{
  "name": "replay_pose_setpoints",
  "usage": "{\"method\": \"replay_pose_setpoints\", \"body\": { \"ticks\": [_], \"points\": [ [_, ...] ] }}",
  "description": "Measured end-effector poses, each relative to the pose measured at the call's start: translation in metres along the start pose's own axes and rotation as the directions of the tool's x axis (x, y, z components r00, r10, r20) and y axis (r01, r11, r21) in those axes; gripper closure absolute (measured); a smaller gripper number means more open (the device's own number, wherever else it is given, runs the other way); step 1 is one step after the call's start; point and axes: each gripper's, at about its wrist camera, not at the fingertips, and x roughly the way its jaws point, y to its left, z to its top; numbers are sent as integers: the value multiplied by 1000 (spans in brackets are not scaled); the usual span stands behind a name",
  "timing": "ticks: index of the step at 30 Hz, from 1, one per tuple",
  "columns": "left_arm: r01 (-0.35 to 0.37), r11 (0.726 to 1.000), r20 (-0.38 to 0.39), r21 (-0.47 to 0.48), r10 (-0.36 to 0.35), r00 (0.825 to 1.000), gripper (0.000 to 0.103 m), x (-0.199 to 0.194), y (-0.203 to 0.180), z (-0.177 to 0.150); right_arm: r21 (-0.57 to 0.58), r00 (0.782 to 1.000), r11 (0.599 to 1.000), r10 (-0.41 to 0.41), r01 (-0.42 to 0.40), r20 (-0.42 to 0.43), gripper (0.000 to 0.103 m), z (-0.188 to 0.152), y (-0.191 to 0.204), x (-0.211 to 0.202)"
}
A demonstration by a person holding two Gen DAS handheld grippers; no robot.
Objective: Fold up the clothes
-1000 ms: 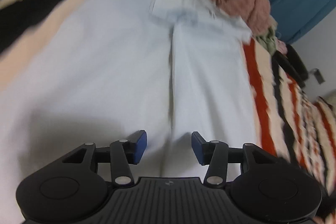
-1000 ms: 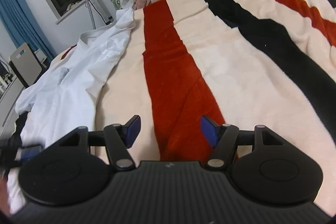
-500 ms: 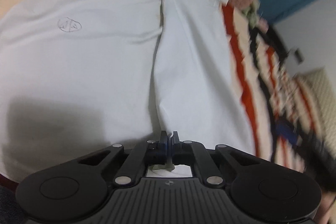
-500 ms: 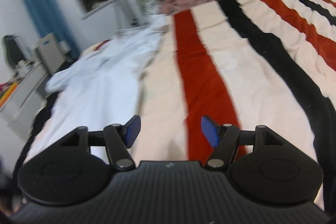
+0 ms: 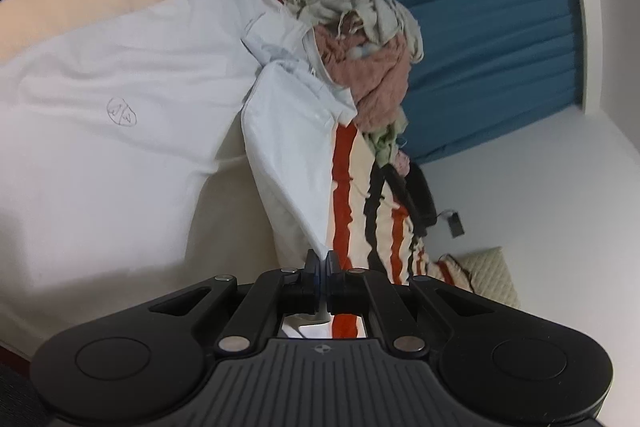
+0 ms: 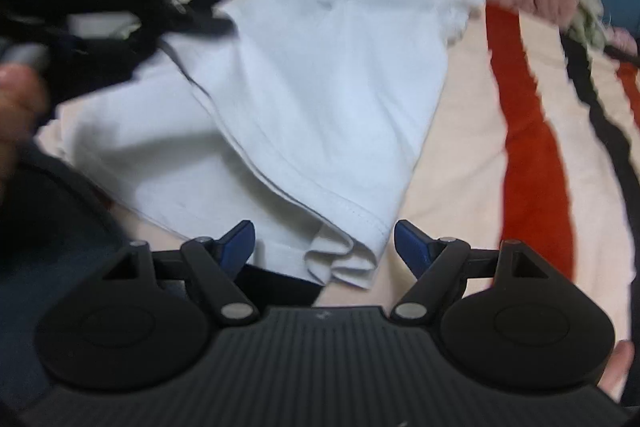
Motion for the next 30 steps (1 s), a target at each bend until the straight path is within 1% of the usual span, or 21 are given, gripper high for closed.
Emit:
{"method": "replay_pose_setpoints", "body": {
  "ticks": [1, 3, 5, 7, 9, 11, 13, 15, 17, 18, 20, 21, 22, 23, 25, 26, 28, 30],
  "points": [
    [-4, 1000, 7, -1, 4, 1000, 101, -4, 1, 1, 30, 998, 998, -59, 59, -2, 25, 1, -3, 5],
    [-27, 1000, 14, -1, 27, 1000, 101, -14, 1, 1, 103, 987, 981, -163, 163, -5, 25, 1, -11, 12],
    [-62, 998, 10, -3, 62, 998, 101, -19, 3, 0, 196, 975, 956, -221, 217, -2, 25, 1, -27, 7],
    [-113, 994, -13, 13, 113, 994, 101, -21, 3, -2, 256, 968, 935, -251, 245, -8, 25, 0, -39, 0],
    [-165, 986, -37, 35, 166, 985, 101, -22, 2, -4, 286, 967, 925, -256, 250, -15, 25, -4, -49, -8],
    [-221, 972, -70, 83, 227, 971, 101, -19, -1, -9, 292, 967, 923, -255, 250, -20, 25, -6, -56, -16],
    [-273, 950, -102, 149, 290, 952, 101, -16, -5, -16, 250, 967, 936, -253, 248, -13, 25, -4, -57, -25],
    [-303, 930, -124, 208, 333, 935, 100, -11, -9, -21, 193, 970, 951, -243, 240, -10, 25, -6, -55, -34],
    [-329, 907, -130, 262, 371, 919, 99, -8, -14, -25, 146, 977, 966, -214, 213, -13, 25, -6, -51, -42],
    [-340, 895, -128, 289, 388, 913, 94, -7, -17, -26, 138, 982, 972, -191, 191, -15, 25, -7, -51, -46],
    [-350, 873, -115, 339, 408, 906, 71, -6, -24, -28, 148, 990, 979, -139, 139, -6, 25, -10, -54, -56],
    [-351, 862, -103, 365, 412, 905, 50, -6, -29, -30, 163, 993, 980, -119, 115, 11, 25, -10, -56, -60],
    [-352, 851, -85, 390, 414, 907, 37, -6, -35, -31, 184, 994, 978, -103, 94, 37, 25, -9, -58, -64],
    [-353, 840, -65, 413, 413, 908, 34, -5, -42, -32, 205, 994, 976, -88, 73, 64, 25, -9, -61, -68],
    [-365, 798, -18, 480, 425, 905, 22, -3, -56, -34, 244, 991, 969, -59, 29, 117, 25, -7, -65, -77],
    [-371, 774, 9, 514, 428, 904, 21, -1, -64, -34, 259, 988, 966, -54, 14, 146, 25, -5, -68, -79],
    [-380, 730, 62, 568, 423, 904, 18, 4, -83, -32, 269, 975, 963, -69, 11, 210, 25, 3, -73, -81],
    [-389, 701, 106, 598, 411, 905, 14, 14, -103, -24, 280, 960, 960, -98, 22, 262, 25, 16, -80, -78]
  ]
}}
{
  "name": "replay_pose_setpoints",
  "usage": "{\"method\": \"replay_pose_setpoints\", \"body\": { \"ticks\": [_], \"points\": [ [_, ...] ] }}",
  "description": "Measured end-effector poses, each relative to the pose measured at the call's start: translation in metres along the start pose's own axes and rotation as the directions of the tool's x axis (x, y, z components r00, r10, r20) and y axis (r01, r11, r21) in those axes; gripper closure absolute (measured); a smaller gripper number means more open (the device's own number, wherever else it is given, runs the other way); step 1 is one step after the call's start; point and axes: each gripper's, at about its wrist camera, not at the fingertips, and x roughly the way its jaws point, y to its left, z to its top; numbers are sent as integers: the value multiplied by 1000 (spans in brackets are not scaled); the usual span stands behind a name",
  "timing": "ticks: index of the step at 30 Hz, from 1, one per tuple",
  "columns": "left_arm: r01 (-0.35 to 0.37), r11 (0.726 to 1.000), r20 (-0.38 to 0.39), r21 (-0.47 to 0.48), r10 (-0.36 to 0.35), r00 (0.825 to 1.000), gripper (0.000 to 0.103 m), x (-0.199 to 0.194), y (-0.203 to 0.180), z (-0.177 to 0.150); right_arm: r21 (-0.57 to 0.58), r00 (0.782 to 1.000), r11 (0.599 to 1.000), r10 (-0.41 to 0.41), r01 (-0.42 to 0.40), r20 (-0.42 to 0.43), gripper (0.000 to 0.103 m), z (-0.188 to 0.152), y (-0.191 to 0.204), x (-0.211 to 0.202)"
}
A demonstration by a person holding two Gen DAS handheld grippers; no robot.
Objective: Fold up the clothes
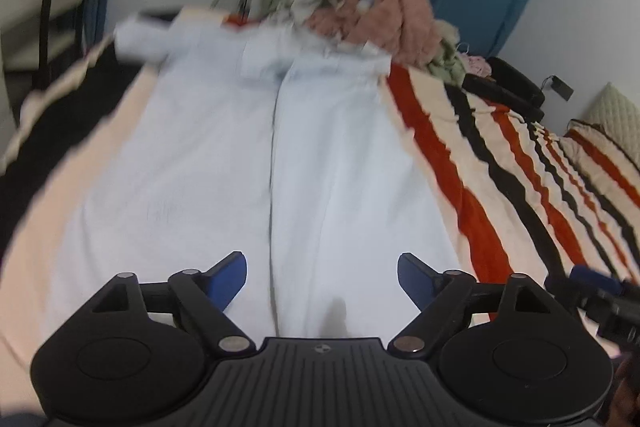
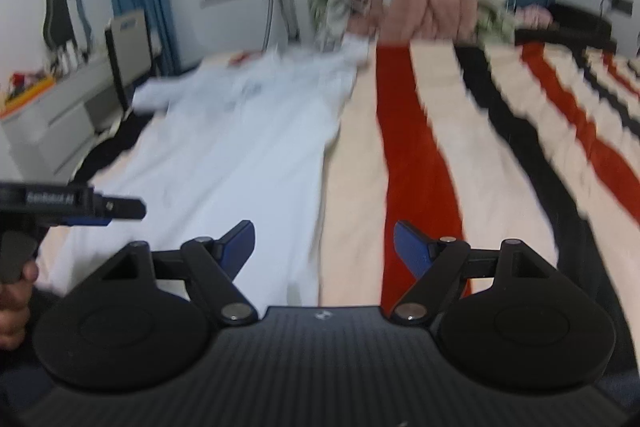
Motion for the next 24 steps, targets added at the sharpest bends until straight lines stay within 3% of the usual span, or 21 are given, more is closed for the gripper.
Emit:
{"method": "replay_pose_setpoints", "body": {
  "ticks": [3, 7, 11, 14, 17, 21, 24],
  "points": [
    [6, 999, 73, 44, -9, 997, 7, 9, -14, 31, 58, 998, 998, 2, -6, 68, 25, 26, -11, 14],
    [-4, 998, 137, 64, -5, 991, 7, 31, -18, 51, 71, 994, 997, 21, -29, 111, 26, 65, -17, 45],
    [0, 1000, 115, -13, 2, 993, 7, 58, -3, 53, -14, 992, 996, 94, -93, 90, 25, 103, -4, 94],
    [-13, 1000, 124, 0, 13, 992, 7, 67, 10, 52, -166, 988, 976, 152, -144, 38, 25, 123, 33, 146],
    [-76, 997, 128, 31, 71, 989, 7, 71, 32, 46, -315, 976, 925, 211, -214, -42, 26, 139, 80, 206],
    [-135, 989, 103, -66, 142, 985, 8, 80, 74, 37, -369, 936, 860, 321, -353, -146, 26, 158, 149, 283],
    [-160, 982, 108, -105, 171, 979, 9, 84, 97, 30, -547, 897, 718, 406, -430, -173, 25, 142, 223, 324]
  ]
}}
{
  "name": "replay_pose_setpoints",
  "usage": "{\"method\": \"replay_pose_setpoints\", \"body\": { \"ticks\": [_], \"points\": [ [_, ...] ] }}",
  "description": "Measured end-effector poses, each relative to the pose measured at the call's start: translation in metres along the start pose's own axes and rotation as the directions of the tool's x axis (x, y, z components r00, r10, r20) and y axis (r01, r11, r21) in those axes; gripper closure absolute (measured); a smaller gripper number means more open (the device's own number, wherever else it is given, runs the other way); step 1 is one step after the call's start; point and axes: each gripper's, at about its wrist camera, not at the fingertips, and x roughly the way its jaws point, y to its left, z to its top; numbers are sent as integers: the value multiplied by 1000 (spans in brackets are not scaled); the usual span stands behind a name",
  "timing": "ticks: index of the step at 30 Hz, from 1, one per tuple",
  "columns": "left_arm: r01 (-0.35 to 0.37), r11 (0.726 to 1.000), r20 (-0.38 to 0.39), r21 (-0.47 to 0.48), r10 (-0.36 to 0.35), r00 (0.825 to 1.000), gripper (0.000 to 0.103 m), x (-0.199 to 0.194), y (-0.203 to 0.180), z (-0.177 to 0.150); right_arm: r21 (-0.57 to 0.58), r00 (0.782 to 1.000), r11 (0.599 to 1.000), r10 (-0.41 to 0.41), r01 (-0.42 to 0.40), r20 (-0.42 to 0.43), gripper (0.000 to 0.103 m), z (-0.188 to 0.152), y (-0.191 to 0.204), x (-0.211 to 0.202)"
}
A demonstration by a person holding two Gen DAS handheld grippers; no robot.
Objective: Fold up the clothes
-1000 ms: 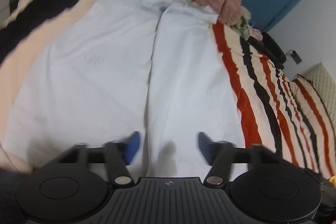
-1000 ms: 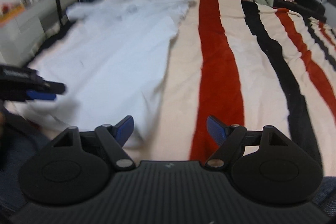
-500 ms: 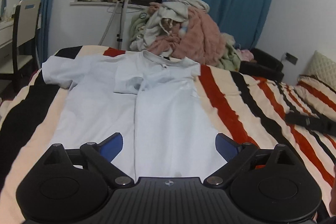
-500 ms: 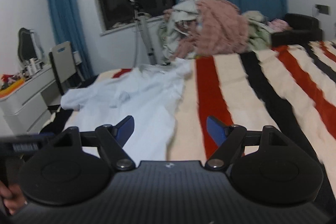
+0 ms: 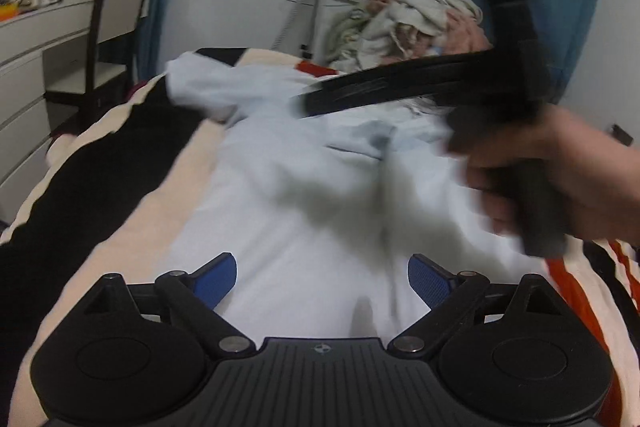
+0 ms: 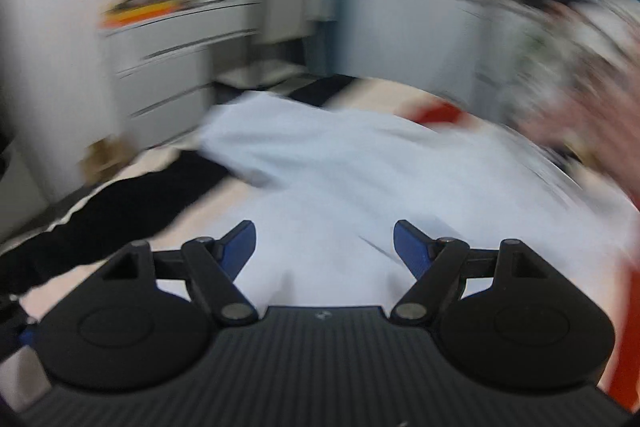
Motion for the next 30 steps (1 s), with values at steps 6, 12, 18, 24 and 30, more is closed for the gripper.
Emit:
{"method": "replay_pose_setpoints", "body": {
  "ticks": [6, 12, 18, 24, 30],
  "points": [
    [-73, 990, -7, -120, 72, 997, 12, 12, 39, 1, -178, 992, 976, -124, 122, -3, 29, 19, 62, 119],
    [-79, 979, 14, -190, 83, 996, 12, 19, 57, 3, -158, 957, 946, -271, 284, 103, 67, 46, 57, 165],
    [-28, 974, 99, -224, 52, 994, 12, 2, 51, 5, -12, 926, 936, -345, 351, 156, 97, 71, 17, 137],
    [61, 977, 170, -204, -26, 985, 11, -19, 33, 6, 187, 830, 871, -490, 454, 266, 97, 53, -55, 58],
    [113, 982, 163, -150, -88, 983, 10, -12, 14, 1, 497, 702, 679, -689, 540, 177, 97, -26, -136, 10]
  ]
}}
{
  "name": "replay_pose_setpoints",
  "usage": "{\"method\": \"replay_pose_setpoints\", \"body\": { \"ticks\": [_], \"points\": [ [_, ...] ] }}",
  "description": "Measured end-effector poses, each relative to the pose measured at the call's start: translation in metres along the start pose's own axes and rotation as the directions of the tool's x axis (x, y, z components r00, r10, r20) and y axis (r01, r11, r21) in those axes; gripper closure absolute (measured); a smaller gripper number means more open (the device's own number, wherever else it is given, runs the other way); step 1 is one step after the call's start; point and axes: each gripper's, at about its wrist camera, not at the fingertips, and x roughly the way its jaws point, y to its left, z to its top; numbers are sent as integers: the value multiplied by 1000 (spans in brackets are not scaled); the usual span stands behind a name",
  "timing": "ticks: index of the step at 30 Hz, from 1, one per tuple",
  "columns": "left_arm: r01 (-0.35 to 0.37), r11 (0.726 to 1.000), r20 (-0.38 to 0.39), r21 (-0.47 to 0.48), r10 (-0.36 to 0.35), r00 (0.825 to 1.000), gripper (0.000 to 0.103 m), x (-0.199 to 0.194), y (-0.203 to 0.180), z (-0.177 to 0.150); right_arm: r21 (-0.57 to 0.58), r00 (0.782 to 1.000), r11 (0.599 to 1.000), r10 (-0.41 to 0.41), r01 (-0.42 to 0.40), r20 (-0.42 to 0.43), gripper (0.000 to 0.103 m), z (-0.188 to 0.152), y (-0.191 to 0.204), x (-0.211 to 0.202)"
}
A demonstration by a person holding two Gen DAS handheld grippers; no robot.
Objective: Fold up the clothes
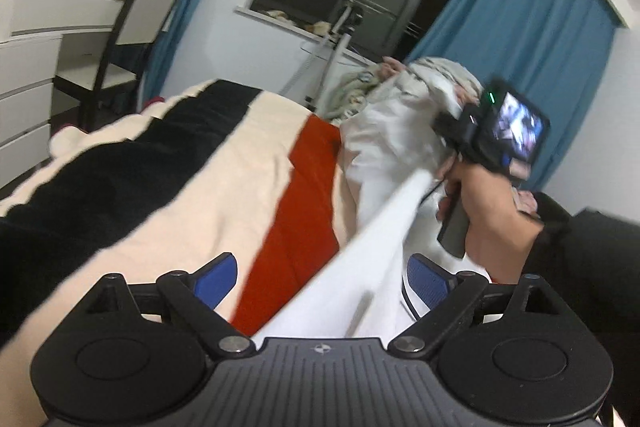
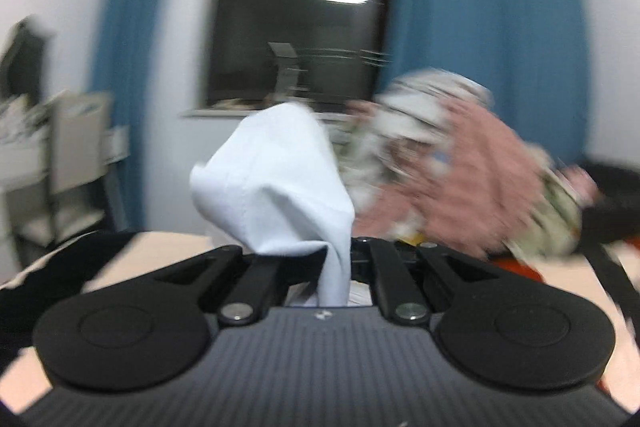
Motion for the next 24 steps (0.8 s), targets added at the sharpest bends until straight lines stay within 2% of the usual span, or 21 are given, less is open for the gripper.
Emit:
{"method": "replay_pose_setpoints", "body": {
  "ticks": [3, 4, 6, 8, 10, 16, 24],
  "points": [
    [-8, 1000, -31, 25, 9, 999, 10, 13, -1, -5, 95, 992, 991, -87, 96, -93, 97, -34, -47, 15],
    [-13, 999, -37, 33, 14, 999, 10, 17, -1, -6, 135, 987, 985, -88, 106, -131, 94, -46, -59, 21],
    [-23, 999, -47, 49, 26, 999, 10, 25, 0, -8, 214, 971, 971, -55, 106, -233, 83, -59, -75, 34],
    [-30, 998, -55, 61, 33, 998, 10, 31, -1, -10, 261, 959, 962, -5, 81, -283, 34, -62, -84, 39],
    [-38, 996, -57, 77, 42, 998, 10, 35, -1, -9, 266, 963, 963, 33, 41, -266, 12, -57, -83, 34],
    [-33, 992, -43, 122, 38, 998, 10, 35, -6, -10, 205, 964, 978, 14, 42, -267, 12, -26, -80, -10],
    [-9, 978, -18, 208, 13, 1000, 10, 17, -28, -11, 195, 975, 980, 75, -33, -211, 12, 12, -103, -138]
  ]
}}
